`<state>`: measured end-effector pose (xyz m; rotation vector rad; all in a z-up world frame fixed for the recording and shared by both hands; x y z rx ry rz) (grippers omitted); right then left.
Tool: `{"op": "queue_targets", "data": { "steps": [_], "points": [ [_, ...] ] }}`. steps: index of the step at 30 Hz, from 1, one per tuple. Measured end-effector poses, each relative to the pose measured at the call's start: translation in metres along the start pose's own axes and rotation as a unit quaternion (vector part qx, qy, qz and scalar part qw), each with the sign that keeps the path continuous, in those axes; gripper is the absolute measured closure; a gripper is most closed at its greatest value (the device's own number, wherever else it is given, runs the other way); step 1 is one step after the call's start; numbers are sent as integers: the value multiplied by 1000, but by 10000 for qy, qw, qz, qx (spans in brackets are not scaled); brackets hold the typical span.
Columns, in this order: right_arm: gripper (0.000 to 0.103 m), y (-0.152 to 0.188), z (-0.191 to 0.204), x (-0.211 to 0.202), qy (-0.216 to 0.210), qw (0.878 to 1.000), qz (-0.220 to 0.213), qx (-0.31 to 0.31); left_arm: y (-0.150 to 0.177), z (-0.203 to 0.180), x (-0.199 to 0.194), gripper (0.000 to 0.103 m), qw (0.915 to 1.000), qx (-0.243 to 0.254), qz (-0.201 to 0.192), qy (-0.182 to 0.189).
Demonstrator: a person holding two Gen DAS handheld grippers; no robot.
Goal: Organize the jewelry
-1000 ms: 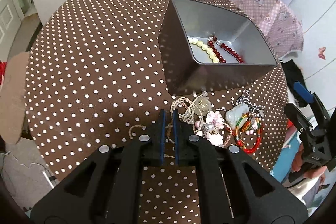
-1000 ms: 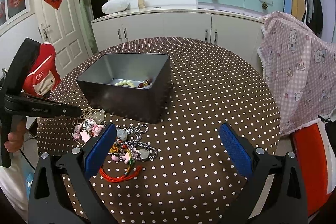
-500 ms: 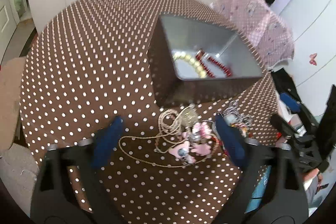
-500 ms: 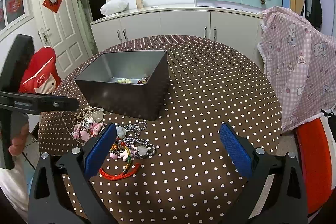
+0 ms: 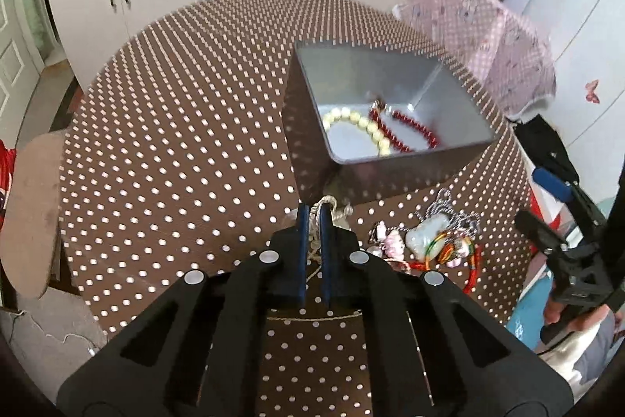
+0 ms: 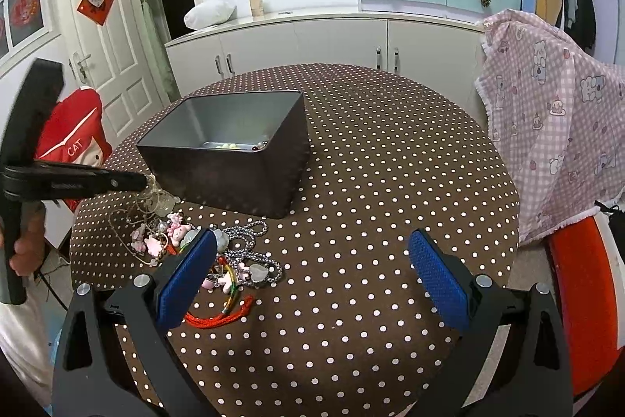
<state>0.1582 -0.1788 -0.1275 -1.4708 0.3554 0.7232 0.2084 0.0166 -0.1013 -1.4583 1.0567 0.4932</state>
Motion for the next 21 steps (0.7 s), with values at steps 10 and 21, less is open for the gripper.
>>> {"op": "queue_targets", "data": {
  "steps": [10,21],
  "points": [
    [8,-3,10,-7,-84,9999,-95,-55,9,21,-19,96,9998,78,-99,172],
    [8,0,0,-5,21,10000,-42,16,12,46,1,12,9977,-552,-121,367]
  ]
}}
Point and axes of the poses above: each gripper's, at about its wrist camera, not at the fingertips, and x roughly the way its jaws point, z to its left, y to its underside, the point moved 3 cm from there along x, roughly the way its jaws point
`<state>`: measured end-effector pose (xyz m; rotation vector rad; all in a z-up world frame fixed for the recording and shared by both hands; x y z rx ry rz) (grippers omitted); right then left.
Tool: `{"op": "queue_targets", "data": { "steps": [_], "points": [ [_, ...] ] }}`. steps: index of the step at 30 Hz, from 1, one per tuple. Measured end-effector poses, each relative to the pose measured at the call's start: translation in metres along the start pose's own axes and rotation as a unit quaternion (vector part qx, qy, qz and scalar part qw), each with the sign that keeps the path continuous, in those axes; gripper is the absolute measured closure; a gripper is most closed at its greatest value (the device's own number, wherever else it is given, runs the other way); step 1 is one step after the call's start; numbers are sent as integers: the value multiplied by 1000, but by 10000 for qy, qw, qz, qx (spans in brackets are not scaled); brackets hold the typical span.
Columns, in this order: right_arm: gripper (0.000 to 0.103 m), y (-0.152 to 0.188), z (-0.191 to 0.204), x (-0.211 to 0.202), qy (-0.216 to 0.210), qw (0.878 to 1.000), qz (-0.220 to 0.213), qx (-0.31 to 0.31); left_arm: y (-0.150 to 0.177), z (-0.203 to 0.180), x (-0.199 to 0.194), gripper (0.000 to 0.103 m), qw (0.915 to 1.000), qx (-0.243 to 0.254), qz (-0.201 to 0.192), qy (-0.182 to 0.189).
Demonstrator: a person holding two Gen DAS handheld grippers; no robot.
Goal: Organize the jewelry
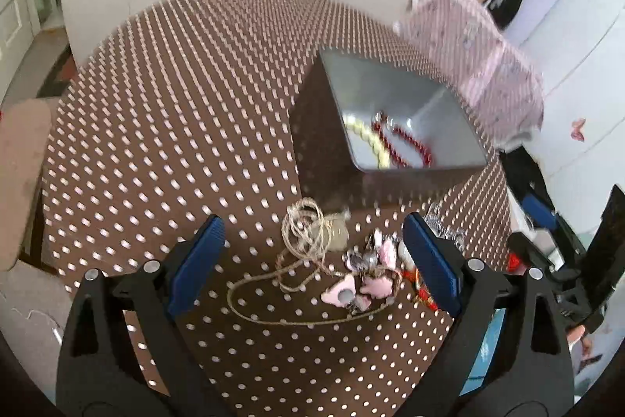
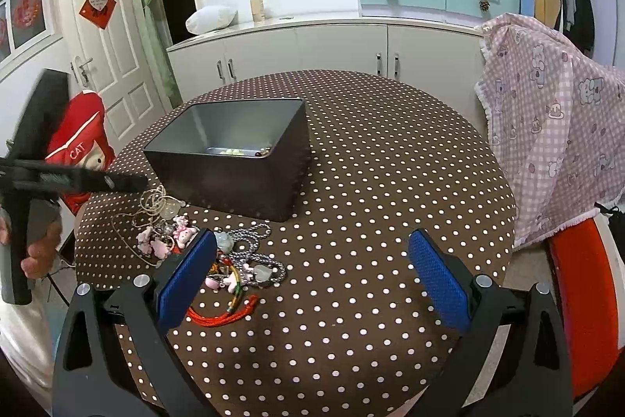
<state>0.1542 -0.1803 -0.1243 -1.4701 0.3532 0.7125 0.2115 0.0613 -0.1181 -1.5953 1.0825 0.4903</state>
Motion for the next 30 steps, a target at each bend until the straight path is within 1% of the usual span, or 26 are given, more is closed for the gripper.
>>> {"op": "queue_targets", "data": {
  "steps": [2,3,5,8,9,10,11,12,13,14,15,16,17,20,21,23,28,30],
  "points": [
    [8,-1,-1,1,12,10000,3,27,-1,0,-2,12,9997,114,-68,-185],
    [8,-1,-1,1,-5,10000,-6,47,0,0,-1,12,9996,130,-30,-229],
    [8,-2,0,2,-53,10000,-18,61,1,0,9,12,9991,141,185,-362],
    [8,-2,3,4,-77,10000,1,20,6,-3,26,13,9985,233,373,-336],
    [8,-2,5,6,-88,10000,18,-2,8,-2,36,18,9977,233,449,-450],
    [8,-2,6,7,-90,10000,35,-21,10,-5,39,27,9968,325,345,-640],
    [8,-1,7,8,-89,9999,47,-36,12,-10,40,48,9945,565,206,-851],
    [8,-1,9,8,-95,9999,54,-50,13,-11,39,53,9933,698,145,-906],
    [8,-1,9,8,-106,9999,55,-57,14,-13,39,79,9946,696,160,-755],
    [8,-1,10,8,-107,9999,51,-58,15,-15,39,90,9960,655,258,-558],
    [8,-1,10,7,-101,9999,43,-59,15,-17,38,93,9953,670,241,-654],
    [8,-1,10,6,-97,9999,33,-59,15,-17,35,96,9937,728,133,-841],
    [8,-1,10,6,-95,9999,19,-58,14,-17,33,96,9926,757,11,-953],
    [8,0,11,4,-85,9999,10,-54,11,-12,25,96,9961,583,-1,-655],
    [8,0,11,4,-81,10000,7,-53,9,-9,20,96,9966,541,-69,-618],
    [8,0,13,3,-85,9999,0,-54,8,-5,9,96,9963,507,-189,-671],
    [8,-5,18,1,-177,9998,-63,-62,8,0,-21,96,9966,431,-434,-555],
    [8,-7,23,0,-247,9996,-95,-94,7,-1,-34,96,9949,477,-610,-644]
  ]
}}
Point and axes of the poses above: each gripper's, at about its wrist camera, not at the fingertips, and x roughly the way its jaws point, z to its left, y to its underside, the point moved 3 cm from there along x, roughly the way its jaws point
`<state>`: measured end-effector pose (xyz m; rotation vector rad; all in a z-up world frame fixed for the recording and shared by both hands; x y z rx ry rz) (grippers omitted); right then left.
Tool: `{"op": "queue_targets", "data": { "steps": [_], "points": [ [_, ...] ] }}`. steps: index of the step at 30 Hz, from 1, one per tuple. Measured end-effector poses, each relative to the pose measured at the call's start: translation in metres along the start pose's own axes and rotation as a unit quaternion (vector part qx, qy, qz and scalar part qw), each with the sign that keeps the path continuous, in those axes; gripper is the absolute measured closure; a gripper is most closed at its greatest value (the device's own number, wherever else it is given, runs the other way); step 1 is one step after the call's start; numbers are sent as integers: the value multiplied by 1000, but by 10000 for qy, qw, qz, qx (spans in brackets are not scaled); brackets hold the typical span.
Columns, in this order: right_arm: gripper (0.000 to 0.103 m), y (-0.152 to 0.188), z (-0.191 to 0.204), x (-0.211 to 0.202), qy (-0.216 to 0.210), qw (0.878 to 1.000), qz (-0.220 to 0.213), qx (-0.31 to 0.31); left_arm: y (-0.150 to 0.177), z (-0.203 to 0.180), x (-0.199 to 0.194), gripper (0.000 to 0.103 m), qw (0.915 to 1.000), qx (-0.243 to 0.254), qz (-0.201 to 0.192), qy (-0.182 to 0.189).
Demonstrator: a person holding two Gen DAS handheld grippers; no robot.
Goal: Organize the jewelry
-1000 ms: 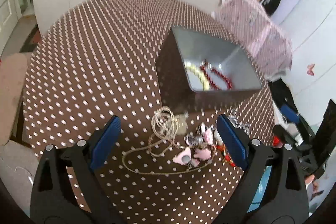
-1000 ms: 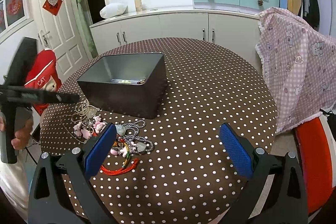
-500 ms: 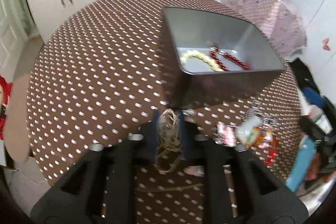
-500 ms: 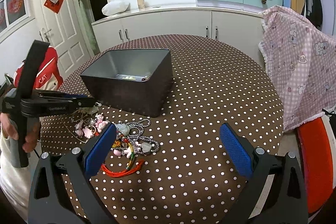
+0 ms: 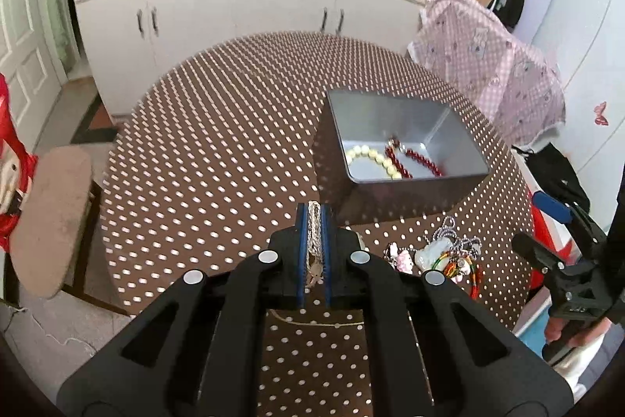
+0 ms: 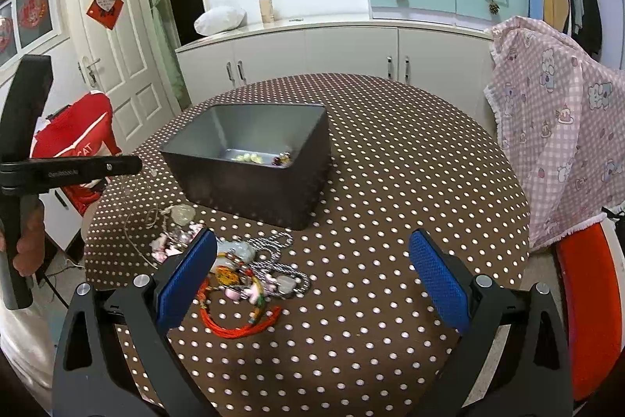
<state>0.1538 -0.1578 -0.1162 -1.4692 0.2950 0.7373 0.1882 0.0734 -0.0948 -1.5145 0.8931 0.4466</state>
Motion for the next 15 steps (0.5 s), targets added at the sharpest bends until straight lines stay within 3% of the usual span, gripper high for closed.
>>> {"op": "queue_targets", "data": {
  "steps": [9,11,13,15],
  "points": [
    [9,-5,47,-7,-1142,9923,-230,-411,0,6,-23,96,9996,-30,-269,-52],
    [14,-4,62,-3,-1220,9906,-169,-592,2,8,-26,96,9996,-53,-286,-64],
    [30,-2,76,3,-1305,9883,-65,-785,4,12,-28,96,9995,-93,-294,-14],
    [36,3,92,12,-1364,9851,70,-1045,6,17,-31,96,9994,-145,-326,15]
  ]
}}
Point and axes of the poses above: each gripper's, at about its wrist camera, not at the fingertips, and x roughly the way its jaws point, z to its left, y to its underside, the point moved 3 cm from there along x, roughly the way its jaws point
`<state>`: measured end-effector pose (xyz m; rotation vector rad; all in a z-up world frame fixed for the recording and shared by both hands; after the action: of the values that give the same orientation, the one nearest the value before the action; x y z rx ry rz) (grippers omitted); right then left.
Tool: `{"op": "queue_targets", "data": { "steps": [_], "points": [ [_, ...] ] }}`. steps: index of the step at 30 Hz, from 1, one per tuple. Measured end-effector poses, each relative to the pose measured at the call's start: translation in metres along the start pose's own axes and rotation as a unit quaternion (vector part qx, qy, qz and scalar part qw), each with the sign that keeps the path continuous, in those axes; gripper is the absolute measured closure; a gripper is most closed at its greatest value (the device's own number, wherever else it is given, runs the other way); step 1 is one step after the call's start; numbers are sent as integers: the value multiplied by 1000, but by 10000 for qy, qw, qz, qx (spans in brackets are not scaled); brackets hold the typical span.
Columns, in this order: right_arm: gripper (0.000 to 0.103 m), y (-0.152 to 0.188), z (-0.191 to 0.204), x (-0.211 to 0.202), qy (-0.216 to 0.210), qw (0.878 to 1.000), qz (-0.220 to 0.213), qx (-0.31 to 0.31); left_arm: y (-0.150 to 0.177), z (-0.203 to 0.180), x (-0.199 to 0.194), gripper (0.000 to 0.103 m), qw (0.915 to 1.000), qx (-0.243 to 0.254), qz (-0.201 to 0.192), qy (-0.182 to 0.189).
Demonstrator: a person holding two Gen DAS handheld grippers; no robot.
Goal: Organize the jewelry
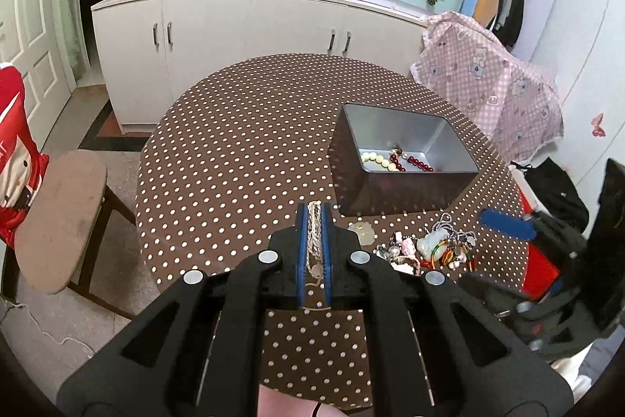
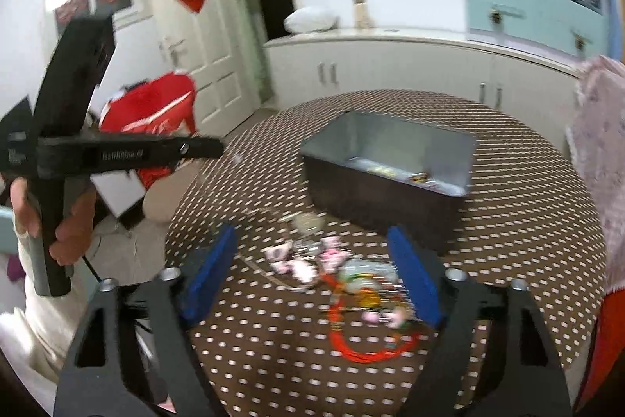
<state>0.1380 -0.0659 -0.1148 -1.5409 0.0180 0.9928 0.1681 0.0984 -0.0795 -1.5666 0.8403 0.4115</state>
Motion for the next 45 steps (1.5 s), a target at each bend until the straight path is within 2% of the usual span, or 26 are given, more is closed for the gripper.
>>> {"op": "queue_targets", "data": {
  "steps": [5,9,14,18,20,21,24,28,30,42,45],
  "points": [
    [39,5,20,29,16,9981,358,-502,9,10,-2,96,10000,-57,20,-3],
    [59,6,28,49,-110,9956,647,-673,18,19,3,96,9998,-111,137,46],
    [61,7,28,64,165,9937,848,-711,28,29,11,96,9997,-130,223,3],
    [65,8,24,72,339,9922,985,-688,33,36,15,96,9994,-189,262,104],
    [72,9,27,73,384,9912,1009,-762,35,40,17,96,9994,-203,264,107],
    [81,10,29,74,328,9913,1025,-764,36,41,18,96,9993,-214,280,129],
    [83,10,36,73,443,9892,1023,-948,34,43,19,96,9991,-229,302,195],
    [84,7,33,71,426,9903,1033,-831,29,44,15,96,9993,-207,229,219],
    [94,3,29,64,352,9924,950,-701,26,42,11,96,9995,-150,160,214],
    [94,-13,21,37,273,9973,513,-449,9,23,-5,96,9998,21,-68,210],
    [94,-19,14,25,361,9980,364,-374,2,15,-10,96,9995,60,-126,267]
  ]
}}
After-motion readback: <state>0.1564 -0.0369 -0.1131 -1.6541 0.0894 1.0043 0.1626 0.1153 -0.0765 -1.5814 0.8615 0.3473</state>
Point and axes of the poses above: each gripper's, at about its wrist camera, not at the fingertips, and x roughly the way its jaws point, z to its left, y to its underside, the point moved 3 cm from there along x, roughly the way its jaws point
